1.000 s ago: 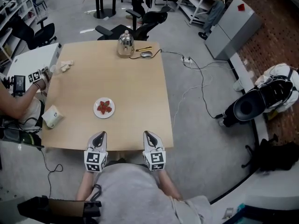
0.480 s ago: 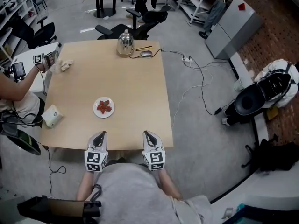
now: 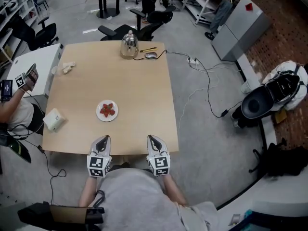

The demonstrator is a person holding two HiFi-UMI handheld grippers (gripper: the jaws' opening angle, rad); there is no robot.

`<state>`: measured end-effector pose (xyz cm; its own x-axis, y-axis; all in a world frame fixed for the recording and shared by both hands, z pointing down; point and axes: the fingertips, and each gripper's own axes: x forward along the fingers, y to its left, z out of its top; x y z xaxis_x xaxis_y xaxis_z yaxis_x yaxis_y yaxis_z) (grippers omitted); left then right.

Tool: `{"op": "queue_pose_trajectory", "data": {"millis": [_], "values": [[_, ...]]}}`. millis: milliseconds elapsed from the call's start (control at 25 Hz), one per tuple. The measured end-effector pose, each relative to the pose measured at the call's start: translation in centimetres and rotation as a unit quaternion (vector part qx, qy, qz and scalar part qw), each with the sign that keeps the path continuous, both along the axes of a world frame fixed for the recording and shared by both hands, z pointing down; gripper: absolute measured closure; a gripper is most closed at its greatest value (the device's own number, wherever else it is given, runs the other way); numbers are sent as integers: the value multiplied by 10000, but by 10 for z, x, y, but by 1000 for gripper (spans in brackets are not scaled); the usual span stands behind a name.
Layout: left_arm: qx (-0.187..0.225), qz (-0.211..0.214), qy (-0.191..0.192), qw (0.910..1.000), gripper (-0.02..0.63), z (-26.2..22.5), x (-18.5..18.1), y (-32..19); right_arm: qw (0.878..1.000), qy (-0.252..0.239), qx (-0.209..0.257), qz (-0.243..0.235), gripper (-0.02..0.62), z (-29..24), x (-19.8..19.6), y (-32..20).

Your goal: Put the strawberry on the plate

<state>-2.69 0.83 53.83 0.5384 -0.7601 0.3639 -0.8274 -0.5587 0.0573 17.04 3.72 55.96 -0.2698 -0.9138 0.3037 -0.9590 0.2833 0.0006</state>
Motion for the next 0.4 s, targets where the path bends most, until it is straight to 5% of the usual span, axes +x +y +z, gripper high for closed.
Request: {"op": "queue_pose_trajectory", "data": {"millis": [400], "values": [[-3, 16, 10, 10000, 586, -1, -2, -2, 10000, 47, -10, -7, 589, -1, -3, -1]]}}
